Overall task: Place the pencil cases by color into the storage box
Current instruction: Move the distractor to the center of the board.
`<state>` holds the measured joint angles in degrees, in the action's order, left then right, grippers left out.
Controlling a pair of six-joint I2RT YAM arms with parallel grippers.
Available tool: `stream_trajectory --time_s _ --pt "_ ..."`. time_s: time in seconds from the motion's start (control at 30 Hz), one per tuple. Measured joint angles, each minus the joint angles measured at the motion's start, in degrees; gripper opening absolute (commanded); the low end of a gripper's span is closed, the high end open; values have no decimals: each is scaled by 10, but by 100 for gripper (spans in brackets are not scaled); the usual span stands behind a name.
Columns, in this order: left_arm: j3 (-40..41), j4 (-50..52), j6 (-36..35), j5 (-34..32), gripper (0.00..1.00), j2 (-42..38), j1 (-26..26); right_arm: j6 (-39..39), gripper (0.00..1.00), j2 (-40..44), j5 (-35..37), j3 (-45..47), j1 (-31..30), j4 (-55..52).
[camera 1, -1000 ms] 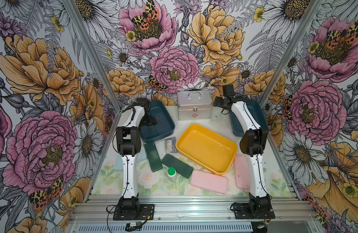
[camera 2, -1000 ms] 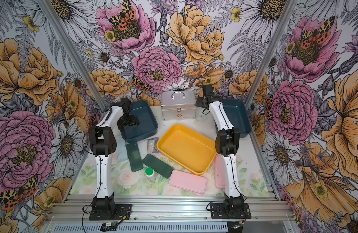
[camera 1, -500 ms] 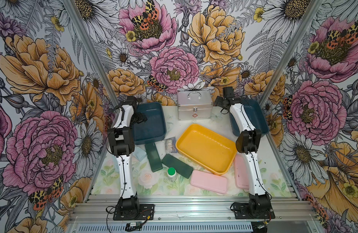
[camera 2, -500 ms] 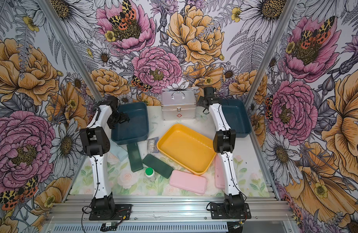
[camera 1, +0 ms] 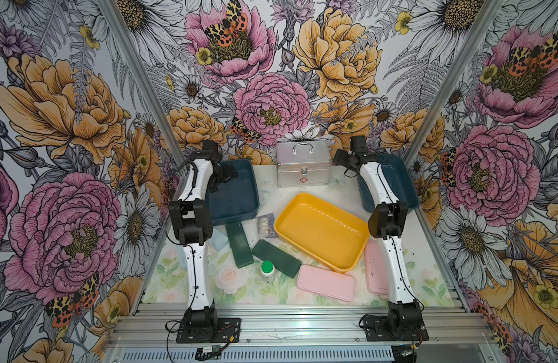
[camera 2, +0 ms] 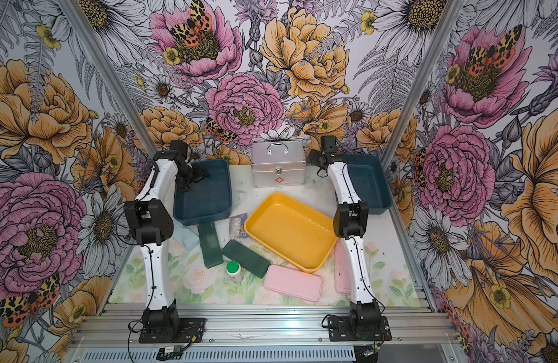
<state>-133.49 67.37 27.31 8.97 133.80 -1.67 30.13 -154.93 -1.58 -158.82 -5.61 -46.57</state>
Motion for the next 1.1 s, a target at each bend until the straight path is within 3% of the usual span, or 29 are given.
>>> stream_trajectory --time_s 0.27,1.1 --pt "47 -15 18 39 99 -94 32 7 97 -25 -68 -24 0 41" --pt "91 -49 17 97 99 -111 57 79 99 -76 -259 -26 -36 136"
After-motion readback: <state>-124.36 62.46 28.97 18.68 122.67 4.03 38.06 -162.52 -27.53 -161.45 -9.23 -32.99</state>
